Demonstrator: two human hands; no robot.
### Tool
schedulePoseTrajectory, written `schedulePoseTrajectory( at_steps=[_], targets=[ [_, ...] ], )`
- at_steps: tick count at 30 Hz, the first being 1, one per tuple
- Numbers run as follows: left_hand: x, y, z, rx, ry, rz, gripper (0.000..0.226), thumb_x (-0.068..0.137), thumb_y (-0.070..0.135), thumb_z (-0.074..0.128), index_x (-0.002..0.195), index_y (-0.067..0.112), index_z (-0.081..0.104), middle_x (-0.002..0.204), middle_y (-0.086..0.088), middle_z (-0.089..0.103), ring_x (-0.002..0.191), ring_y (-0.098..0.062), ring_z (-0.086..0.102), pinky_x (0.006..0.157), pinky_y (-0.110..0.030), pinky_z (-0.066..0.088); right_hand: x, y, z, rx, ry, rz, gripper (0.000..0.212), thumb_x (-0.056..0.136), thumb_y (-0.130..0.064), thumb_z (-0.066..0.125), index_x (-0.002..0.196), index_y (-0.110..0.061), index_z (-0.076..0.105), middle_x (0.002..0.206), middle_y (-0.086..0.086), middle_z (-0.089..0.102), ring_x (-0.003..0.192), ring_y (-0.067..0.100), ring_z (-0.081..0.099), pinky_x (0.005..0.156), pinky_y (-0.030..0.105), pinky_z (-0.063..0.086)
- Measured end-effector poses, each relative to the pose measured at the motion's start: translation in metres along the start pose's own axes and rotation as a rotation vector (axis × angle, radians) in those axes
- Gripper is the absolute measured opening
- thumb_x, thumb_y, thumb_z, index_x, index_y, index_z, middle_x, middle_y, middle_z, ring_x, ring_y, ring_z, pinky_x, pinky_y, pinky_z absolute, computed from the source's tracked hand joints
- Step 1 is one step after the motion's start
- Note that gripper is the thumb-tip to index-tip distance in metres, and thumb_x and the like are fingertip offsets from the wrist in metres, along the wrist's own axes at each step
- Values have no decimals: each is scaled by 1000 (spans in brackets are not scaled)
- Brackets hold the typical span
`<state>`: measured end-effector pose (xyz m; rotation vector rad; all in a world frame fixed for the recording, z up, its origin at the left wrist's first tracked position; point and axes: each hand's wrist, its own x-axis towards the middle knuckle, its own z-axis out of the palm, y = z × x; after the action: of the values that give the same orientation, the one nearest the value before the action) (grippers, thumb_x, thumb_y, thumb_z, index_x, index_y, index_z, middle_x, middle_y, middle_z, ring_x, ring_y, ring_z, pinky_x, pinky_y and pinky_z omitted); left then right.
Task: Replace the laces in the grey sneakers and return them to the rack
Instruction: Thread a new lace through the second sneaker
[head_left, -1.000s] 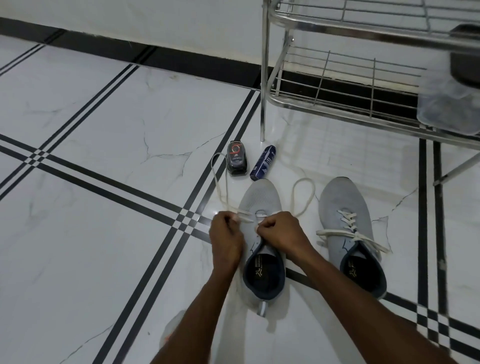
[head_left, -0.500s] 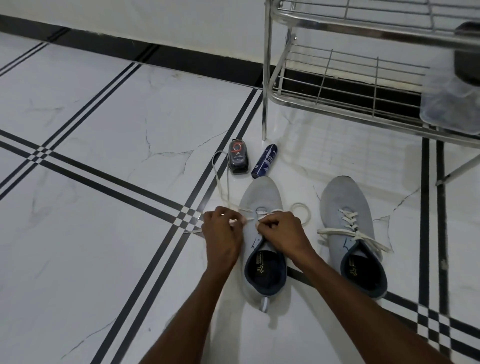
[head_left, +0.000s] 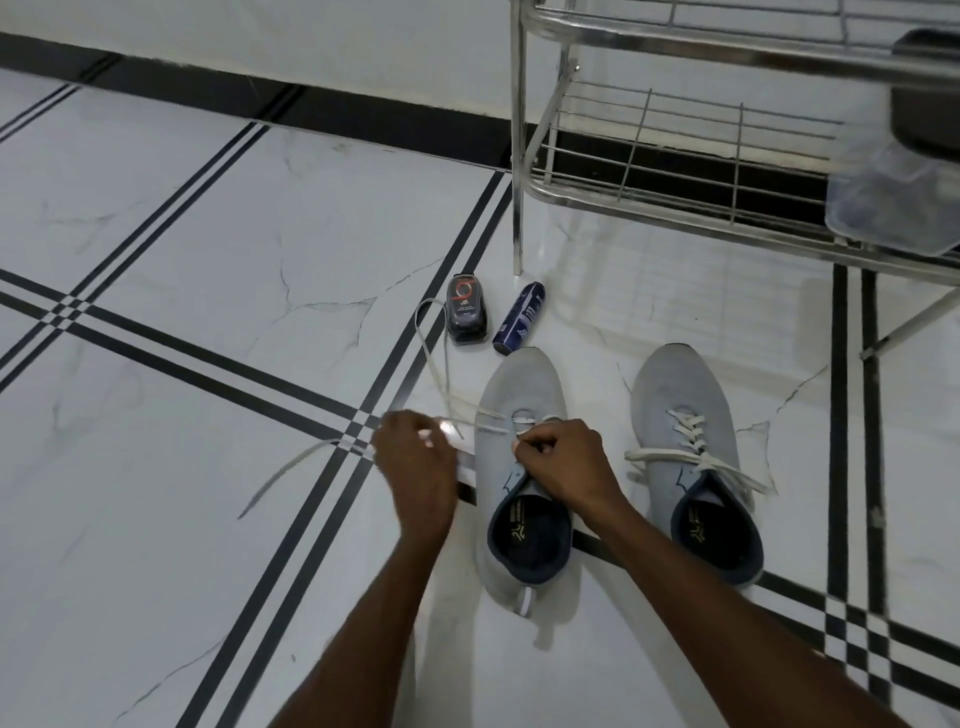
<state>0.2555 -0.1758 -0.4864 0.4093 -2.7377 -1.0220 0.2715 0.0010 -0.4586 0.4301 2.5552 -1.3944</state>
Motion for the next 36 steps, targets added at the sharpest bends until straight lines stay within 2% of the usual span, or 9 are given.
schedulePoseTrajectory(
  at_steps=[5,8,12,17,21,23,26,32,36],
  targets=[
    [13,-21,-33,233,22,-364,26,98,18,53,105,-1,69,110,-21,69,107,-41,56,91,-48,44,-3,-2,0,43,6,44,10,85,-19,73,88,-20,83,82,-4,78,78,10,70,75,20,53],
    [7,0,-28,210,19,-207,29,88,20,67,115,10,66,122,-15,64,119,-38,49,98,-50,41,-3,-3,1,29,2,51,11,85,-19,72,86,-20,83,81,-2,77,78,12,70,74,21,53],
    [4,20,-1,46,-226,271,23,88,36,73,107,24,69,120,2,59,119,-26,45,95,-38,36,-1,-2,0,15,2,21,11,85,-20,72,85,-20,83,82,-3,78,79,12,70,75,24,54],
    [-7,20,15,63,-257,225,10,95,29,68,93,20,73,111,2,59,110,-26,46,91,-41,38,-1,-1,3,-52,-15,-23,16,83,-21,69,71,-19,79,67,-3,72,67,14,67,68,30,54],
    [4,18,10,14,-208,278,16,99,32,61,112,23,63,121,5,59,116,-23,47,96,-40,39,-1,-2,4,-76,-18,-48,19,82,-18,69,64,-19,75,54,-7,61,53,5,53,62,25,48],
    [12,14,8,151,-296,247,29,100,39,58,123,22,63,135,2,56,129,-27,42,102,-46,35,1,-4,2,-91,-28,-39,17,83,-19,69,69,-21,79,55,-13,60,57,4,55,63,23,48],
    [13,6,3,308,-375,173,38,102,51,51,105,19,72,133,0,54,133,-28,33,106,-50,27,2,-7,1,-100,-45,-15,14,82,-21,70,74,-23,81,60,-14,64,66,8,63,67,23,51],
    [20,15,-28,103,-323,273,42,103,50,31,90,26,62,110,11,58,125,-22,37,105,-51,24,12,-39,-4,-318,26,-158,21,87,-30,73,104,-18,71,97,-3,67,86,15,62,76,33,54],
    [30,20,-54,-14,-357,266,37,105,48,31,90,30,59,86,16,58,118,-14,42,110,-52,24,17,-81,1,-191,-391,-312,28,98,-23,63,125,-20,68,89,-2,73,76,8,64,72,21,51]
  ],
)
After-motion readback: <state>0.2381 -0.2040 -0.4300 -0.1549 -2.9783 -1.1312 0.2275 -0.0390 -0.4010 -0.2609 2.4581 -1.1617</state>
